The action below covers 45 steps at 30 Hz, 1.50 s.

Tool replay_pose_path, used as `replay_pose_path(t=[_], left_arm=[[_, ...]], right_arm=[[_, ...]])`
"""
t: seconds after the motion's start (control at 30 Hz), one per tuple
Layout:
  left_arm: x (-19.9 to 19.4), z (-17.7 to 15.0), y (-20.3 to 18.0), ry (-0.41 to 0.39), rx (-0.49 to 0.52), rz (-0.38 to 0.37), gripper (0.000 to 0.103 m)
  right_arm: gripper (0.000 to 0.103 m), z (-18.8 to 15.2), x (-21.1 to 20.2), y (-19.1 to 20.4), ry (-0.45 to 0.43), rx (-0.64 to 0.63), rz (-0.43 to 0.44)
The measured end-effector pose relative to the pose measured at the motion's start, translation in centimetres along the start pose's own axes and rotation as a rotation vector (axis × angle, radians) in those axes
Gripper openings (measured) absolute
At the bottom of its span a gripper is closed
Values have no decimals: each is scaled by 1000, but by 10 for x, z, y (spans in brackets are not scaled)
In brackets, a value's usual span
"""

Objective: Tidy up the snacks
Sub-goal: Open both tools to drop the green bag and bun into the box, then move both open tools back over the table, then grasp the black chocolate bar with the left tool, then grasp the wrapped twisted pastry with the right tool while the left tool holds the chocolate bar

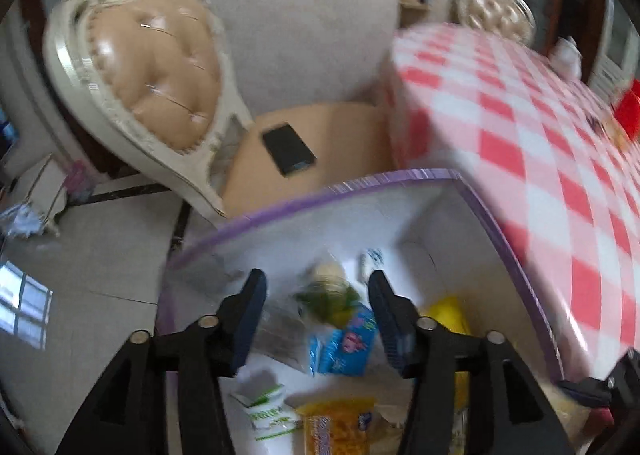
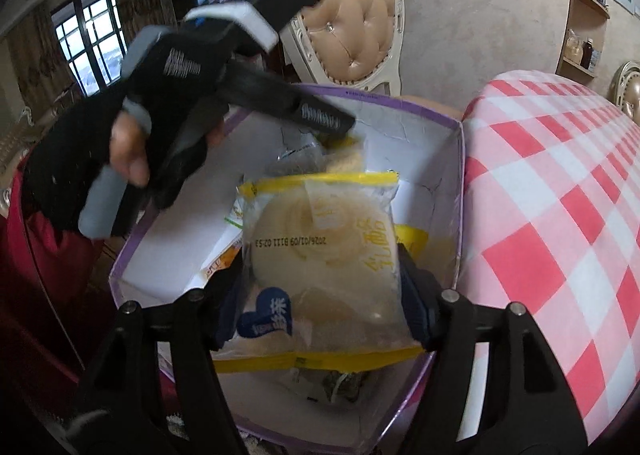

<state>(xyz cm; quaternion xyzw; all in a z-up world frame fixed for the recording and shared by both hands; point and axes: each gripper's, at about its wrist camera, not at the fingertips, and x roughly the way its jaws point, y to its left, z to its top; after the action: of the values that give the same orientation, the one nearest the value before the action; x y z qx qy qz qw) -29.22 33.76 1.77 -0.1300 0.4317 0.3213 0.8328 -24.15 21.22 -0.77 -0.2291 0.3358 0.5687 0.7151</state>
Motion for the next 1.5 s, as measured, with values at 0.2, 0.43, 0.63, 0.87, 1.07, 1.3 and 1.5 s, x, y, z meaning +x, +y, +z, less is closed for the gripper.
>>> replay_pose_path(t=[0.2,0.43,0.63,0.87,1.07,1.3,1.5], left_arm=[[-43,11,-9,-192,-109,-64,76],[-65,54,-124,-248,67,-315,90],[-26,96,-285,-180,183,-583,90],[24,139,-435,-138,191,-579,90],[67,180,-520,-128,191,-515,90],[111,198,-567,-62,308,-396,78],[107,190,-550,-43,348,-491,30]], right_arm=[[76,-6,-45,-48,-108,128,15],[81,-27,-113,-141,-164,264,-241],[83,-79,-169,-269,-190,587,-497],[83,-157,-228,-372,-315,1009,-596],[83,-166,-235,-375,-328,1088,-612],[83,-155,-225,-370,-330,1043,-560],[83,-164,-225,-373,-323,1049,-581]])
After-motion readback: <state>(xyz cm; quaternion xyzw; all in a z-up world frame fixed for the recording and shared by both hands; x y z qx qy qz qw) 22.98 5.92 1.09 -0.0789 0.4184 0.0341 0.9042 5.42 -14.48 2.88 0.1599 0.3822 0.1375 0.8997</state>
